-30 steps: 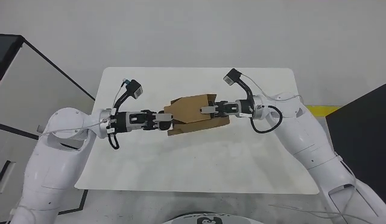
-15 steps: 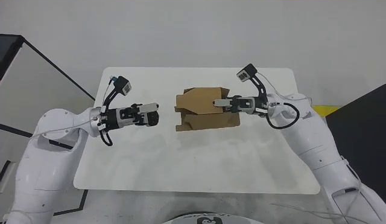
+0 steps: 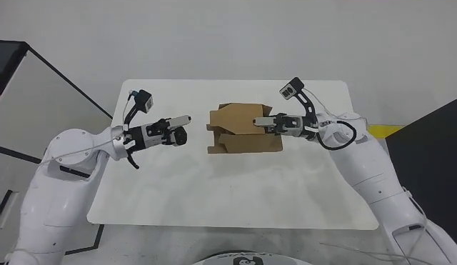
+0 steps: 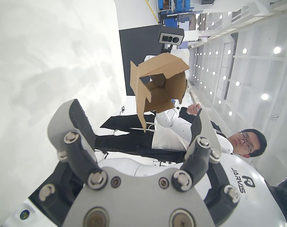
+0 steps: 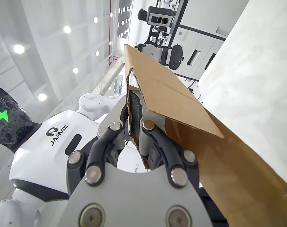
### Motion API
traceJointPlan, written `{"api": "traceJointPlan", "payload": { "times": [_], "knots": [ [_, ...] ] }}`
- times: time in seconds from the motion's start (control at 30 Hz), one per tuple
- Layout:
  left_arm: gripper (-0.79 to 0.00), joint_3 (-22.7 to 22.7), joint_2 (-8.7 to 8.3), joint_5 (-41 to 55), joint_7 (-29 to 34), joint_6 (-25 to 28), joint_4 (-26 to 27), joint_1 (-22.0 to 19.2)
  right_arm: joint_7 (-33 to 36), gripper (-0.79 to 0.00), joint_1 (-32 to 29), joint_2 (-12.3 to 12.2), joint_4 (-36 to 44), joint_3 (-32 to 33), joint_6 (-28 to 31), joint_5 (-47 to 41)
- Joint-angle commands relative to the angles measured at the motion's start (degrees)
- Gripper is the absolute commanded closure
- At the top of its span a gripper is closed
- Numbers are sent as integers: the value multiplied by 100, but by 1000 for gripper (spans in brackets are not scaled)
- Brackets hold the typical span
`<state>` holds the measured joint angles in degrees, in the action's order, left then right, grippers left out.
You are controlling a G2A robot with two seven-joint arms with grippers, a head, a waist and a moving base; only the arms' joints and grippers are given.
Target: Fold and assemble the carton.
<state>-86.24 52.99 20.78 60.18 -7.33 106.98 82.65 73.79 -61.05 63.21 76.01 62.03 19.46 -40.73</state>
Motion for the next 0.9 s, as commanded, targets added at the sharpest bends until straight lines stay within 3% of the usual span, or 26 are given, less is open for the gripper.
{"api": "traceJointPlan", "payload": {
  "times": [0.0, 0.13, 0.87],
  "knots": [
    [-785, 47, -4, -144, -118, -165, 28, 31, -168, 0, -59, 0, 94, -5, -76, 80],
    [-785, 57, -19, -291, -223, -455, 34, 20, -252, 0, -108, -7, 145, 31, -130, 133],
    [-785, 94, -25, -364, -460, -407, 74, 67, -267, 0, -267, -1, 239, 4, -556, 80]
  ]
}}
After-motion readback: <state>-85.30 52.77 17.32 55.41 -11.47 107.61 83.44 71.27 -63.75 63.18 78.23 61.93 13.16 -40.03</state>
